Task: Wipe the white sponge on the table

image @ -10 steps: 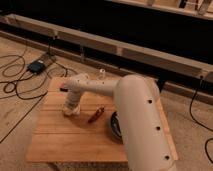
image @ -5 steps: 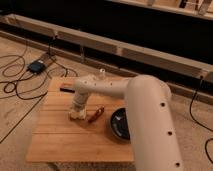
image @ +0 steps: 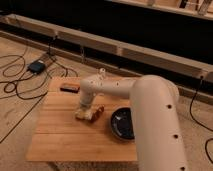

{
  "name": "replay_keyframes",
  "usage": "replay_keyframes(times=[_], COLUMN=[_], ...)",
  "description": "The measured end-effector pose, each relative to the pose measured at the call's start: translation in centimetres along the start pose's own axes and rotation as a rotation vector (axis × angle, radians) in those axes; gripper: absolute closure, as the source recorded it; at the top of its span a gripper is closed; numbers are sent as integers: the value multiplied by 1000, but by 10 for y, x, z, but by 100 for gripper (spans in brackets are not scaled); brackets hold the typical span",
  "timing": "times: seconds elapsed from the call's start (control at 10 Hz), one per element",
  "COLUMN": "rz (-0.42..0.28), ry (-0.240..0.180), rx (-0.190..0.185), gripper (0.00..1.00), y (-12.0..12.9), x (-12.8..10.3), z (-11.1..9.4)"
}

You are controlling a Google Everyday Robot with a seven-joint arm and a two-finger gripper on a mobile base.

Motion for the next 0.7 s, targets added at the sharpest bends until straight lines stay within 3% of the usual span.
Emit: replay_keyframes(times=[0.3, 0.4, 0.5, 0.7], rz=[22, 13, 8, -55], ry=[12, 1, 0, -22], rx=[62, 94, 101, 115], gripper=[100, 100, 100, 100], y=[-29, -41, -45, -46], x=[8, 1, -1, -32], z=[-12, -16, -18, -19])
